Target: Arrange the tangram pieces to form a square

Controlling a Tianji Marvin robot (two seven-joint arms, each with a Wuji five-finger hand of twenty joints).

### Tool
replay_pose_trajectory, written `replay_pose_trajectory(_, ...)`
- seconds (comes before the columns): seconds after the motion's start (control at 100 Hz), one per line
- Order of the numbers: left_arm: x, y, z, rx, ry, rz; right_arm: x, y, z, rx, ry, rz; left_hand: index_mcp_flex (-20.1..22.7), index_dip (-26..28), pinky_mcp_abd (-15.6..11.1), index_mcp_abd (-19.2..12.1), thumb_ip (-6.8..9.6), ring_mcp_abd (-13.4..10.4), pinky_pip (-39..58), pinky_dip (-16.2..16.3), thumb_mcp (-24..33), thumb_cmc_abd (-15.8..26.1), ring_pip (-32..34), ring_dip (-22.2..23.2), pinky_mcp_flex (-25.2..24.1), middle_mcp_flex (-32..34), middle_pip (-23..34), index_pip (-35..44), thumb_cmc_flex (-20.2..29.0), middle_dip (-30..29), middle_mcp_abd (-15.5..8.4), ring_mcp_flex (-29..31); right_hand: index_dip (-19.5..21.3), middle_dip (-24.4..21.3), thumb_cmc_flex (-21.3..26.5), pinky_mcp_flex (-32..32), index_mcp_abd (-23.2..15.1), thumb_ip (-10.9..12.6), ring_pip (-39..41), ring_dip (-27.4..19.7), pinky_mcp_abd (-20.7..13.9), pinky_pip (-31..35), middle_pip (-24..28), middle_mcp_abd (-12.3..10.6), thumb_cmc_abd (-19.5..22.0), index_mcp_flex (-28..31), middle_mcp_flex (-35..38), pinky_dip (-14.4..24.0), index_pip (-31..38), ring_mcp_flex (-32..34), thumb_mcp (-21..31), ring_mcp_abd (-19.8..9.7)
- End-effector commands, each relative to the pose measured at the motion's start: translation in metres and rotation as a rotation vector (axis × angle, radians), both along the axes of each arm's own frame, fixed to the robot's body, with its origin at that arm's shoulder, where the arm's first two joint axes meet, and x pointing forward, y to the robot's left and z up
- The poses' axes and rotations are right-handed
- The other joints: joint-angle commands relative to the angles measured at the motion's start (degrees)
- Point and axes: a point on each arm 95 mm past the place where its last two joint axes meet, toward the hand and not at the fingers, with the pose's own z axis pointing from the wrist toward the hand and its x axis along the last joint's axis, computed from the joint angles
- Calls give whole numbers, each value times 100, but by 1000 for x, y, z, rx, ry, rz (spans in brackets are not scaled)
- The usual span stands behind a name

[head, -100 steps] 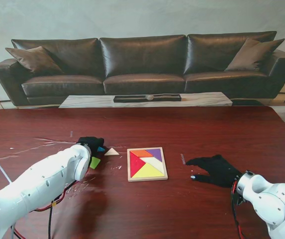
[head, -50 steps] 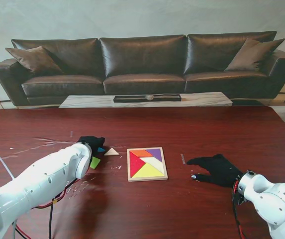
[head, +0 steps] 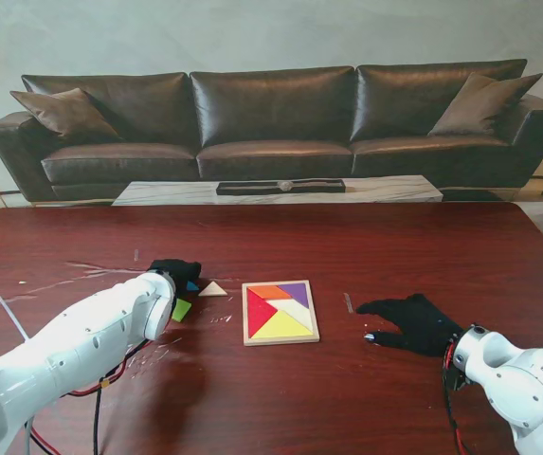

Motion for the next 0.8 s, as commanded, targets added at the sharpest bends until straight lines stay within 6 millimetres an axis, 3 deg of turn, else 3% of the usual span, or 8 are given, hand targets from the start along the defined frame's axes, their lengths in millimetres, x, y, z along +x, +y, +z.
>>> replay_pose_trajectory(0.0, -23, 27, -41, 53, 104, 52, -3, 3, -1, -2, 2, 10, 697, 1432, 71, -231, -357, -331, 89, -115, -508, -398, -92, -9, 190, 158, 574, 1850, 180, 144, -355, 180, -58, 20, 101, -63, -35, 142, -7, 56, 91, 54, -3, -7, 6, -188, 8, -96, -2, 105, 31, -78)
replay_pose_trajectory(0.13, -23, 27, -42, 45, 112, 64, -3, 3, 0, -3, 2, 10, 810, 2333, 134, -174, -300, -330, 168, -92, -680, -396, -30, 127, 315, 224, 1006, 1859, 356, 304, -487, 287, -57, 21, 99, -62, -31, 141, -8, 56, 91, 54, -1, -9, 4, -190, 7, -96, -1, 105, 30, -75)
replay_pose_trajectory(0.31, -24, 28, -43, 39, 119, 68, -3, 3, 0, -5, 2, 10, 990, 3111, 121, -55, -209, -646, 476, 277, -821, -346, 686, 523, 294, 232, 1908, 1922, 613, 362, -626, 271, -57, 21, 98, -59, -33, 141, -9, 55, 94, 56, -2, -5, 2, -188, 7, -95, 2, 103, 29, -77)
replay_pose_trajectory(0.52, -23, 29, -43, 30, 115, 69, -3, 3, 0, -8, 4, 9, 1239, 3437, 139, -103, -197, -937, 883, 571, -787, -315, 1418, 522, 457, 358, 2667, 1996, 600, 211, -783, 458, -58, 19, 100, -63, -28, 141, -10, 54, 97, 51, -5, -12, 4, -188, 4, -98, 3, 104, 29, -72)
replay_pose_trajectory(0.79, -24, 29, -41, 18, 102, 68, -3, 3, 0, -9, 4, 6, 1202, 3396, 52, -238, -302, -992, 651, 379, -990, -160, 1160, 349, 661, 417, 2512, 1980, 609, 179, -994, 539, -61, 19, 105, -65, -25, 141, -12, 51, 94, 50, -4, -7, -3, -193, 1, -99, 1, 104, 29, -76)
